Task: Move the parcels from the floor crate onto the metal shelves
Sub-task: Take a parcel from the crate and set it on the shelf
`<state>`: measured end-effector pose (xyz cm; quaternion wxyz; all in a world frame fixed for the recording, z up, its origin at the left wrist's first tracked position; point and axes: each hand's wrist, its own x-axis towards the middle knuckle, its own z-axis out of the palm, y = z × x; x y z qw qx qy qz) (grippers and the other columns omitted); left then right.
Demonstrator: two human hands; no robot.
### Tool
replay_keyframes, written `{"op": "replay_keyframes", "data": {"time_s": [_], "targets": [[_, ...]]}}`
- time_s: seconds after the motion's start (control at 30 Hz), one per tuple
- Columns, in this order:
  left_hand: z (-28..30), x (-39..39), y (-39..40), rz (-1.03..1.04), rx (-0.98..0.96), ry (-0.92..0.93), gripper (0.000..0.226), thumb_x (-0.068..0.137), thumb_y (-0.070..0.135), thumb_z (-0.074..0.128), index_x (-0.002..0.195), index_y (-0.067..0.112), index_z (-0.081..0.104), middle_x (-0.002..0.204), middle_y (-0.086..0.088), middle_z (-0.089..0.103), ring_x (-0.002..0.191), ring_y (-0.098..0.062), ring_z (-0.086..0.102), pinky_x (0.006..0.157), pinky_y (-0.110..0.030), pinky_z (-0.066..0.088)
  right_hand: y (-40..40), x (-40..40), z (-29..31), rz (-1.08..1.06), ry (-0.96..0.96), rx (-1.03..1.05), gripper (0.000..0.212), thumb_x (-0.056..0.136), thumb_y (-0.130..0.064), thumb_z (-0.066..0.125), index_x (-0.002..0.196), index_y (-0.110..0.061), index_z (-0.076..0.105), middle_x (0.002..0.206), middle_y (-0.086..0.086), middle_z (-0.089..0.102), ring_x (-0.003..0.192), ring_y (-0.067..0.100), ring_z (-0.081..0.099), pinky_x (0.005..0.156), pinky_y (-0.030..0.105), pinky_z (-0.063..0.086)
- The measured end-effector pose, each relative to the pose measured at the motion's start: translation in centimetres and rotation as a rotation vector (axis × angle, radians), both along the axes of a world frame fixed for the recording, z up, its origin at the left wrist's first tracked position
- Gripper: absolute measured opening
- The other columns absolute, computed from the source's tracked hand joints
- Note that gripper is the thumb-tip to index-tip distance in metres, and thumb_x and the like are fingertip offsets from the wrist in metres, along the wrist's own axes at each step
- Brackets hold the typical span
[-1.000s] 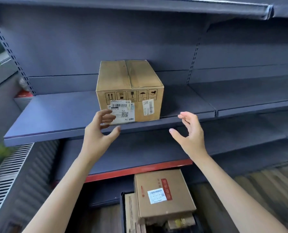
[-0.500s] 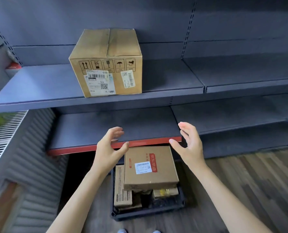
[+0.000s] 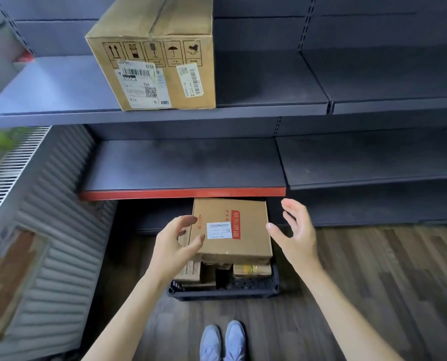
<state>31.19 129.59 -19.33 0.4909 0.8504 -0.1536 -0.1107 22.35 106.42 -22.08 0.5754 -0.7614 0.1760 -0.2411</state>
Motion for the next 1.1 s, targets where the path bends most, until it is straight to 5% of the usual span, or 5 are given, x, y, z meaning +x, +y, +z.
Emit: {"op": "replay_keyframes", "data": {"time_s": [0.27, 0.53, 0.77, 0.93, 1.1], "targets": [[-1.5, 0.5, -0.5, -0.030, 0.044, 0.008, 0.036, 0.079, 0.010, 0.071, 0.101, 0.033, 0.054, 0.099, 0.027, 0.054, 0.095, -0.001, 0.057, 0.086, -0.023, 0.045, 0.3, -0.7, -1.9, -0.044, 0.036, 0.105, 0.055, 0.069, -0.023, 0.070, 0.110, -0.050, 0.048, 0.119, -0.029, 0.052, 0.117, -0.004, 0.050, 0.095, 0.007, 0.038], [-6.9, 2.6, -0.3, 0.014, 0.038, 0.101, 0.035, 0.082, 0.009, 0.068, 0.102, 0.034, 0.055, 0.102, 0.021, 0.057, 0.096, 0.001, 0.057, 0.080, -0.014, 0.042, 0.1, 0.8, -6.9, -0.048, 0.100, 0.139, 0.064, 0.074, 0.005, 0.072, 0.117, -0.035, 0.046, 0.125, -0.014, 0.051, 0.115, -0.008, 0.050, 0.089, 0.003, 0.039], [-18.0, 8.5, -0.7, 0.146, 0.037, 0.126, 0.041, 0.082, 0.005, 0.067, 0.120, 0.014, 0.055, 0.110, 0.005, 0.062, 0.101, -0.011, 0.060, 0.088, -0.030, 0.047, -2.4, 4.7, -18.0, -0.046, 0.181, 0.070, 0.064, 0.072, 0.008, 0.071, 0.118, -0.029, 0.046, 0.125, -0.007, 0.051, 0.115, -0.007, 0.049, 0.093, 0.005, 0.038], [-27.8, 12.4, -0.7, 0.198, 0.036, 0.077, 0.038, 0.082, 0.009, 0.067, 0.112, 0.029, 0.055, 0.105, 0.016, 0.061, 0.101, -0.007, 0.060, 0.090, -0.033, 0.047, -5.0, 6.7, -28.7, -0.071, 0.164, 0.030, 0.074, 0.072, 0.009, 0.072, 0.115, -0.045, 0.047, 0.121, -0.032, 0.050, 0.118, -0.005, 0.049, 0.093, 0.003, 0.037], [-37.1, 13.4, -0.5, 0.234, 0.016, 0.134, 0.035, 0.086, 0.019, 0.066, 0.112, 0.038, 0.054, 0.114, 0.014, 0.060, 0.107, -0.003, 0.057, 0.090, -0.034, 0.048, -5.9, 6.6, -37.9, -0.116, 0.133, 0.098, 0.069, 0.073, 0.010, 0.068, 0.114, -0.041, 0.048, 0.121, -0.023, 0.055, 0.117, -0.004, 0.051, 0.096, 0.007, 0.039]]}}
